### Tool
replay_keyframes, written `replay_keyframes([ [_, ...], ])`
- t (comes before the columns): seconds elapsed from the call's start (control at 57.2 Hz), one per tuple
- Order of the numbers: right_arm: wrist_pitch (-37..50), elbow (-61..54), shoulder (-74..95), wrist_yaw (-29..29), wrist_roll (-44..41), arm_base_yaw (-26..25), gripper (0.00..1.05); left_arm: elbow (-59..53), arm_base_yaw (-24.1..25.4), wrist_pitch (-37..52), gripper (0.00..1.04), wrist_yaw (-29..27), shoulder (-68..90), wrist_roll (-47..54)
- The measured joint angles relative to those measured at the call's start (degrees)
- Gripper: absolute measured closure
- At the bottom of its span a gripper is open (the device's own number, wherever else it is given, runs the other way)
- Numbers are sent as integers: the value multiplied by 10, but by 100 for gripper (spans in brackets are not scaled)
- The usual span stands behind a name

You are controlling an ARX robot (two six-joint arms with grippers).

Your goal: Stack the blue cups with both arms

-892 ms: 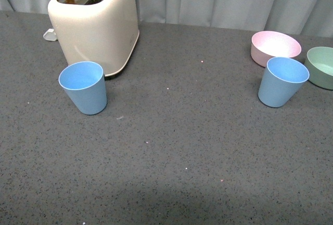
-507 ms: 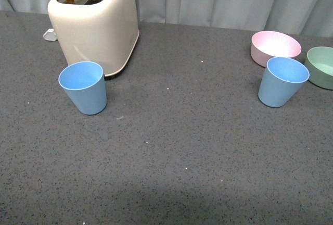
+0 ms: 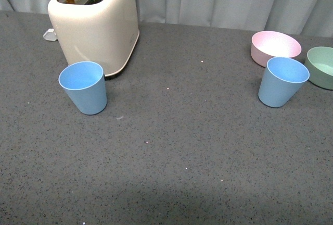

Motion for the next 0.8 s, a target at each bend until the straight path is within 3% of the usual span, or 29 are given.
replay_keyframes([
  [0.035,0,0,0,0,0,0,10,5,-9,-16,7,-30,9,-14],
  [0.105,0,0,0,0,0,0,10,42,-36,-101,7,-153,86,-66],
  [0.157,0,0,0,0,0,0,10,53,-37,-100,7,-197,151,-98],
  [0.297,0,0,0,0,0,0,10,123,-24,82,7,-149,419,-151],
  [0.385,0,0,0,0,0,0,10,183,-25,135,7,-116,567,-163],
  [0.577,0,0,0,0,0,0,10,302,-30,102,7,-97,789,-185],
  [0.805,0,0,0,0,0,0,10,422,-42,34,7,-71,930,-223],
])
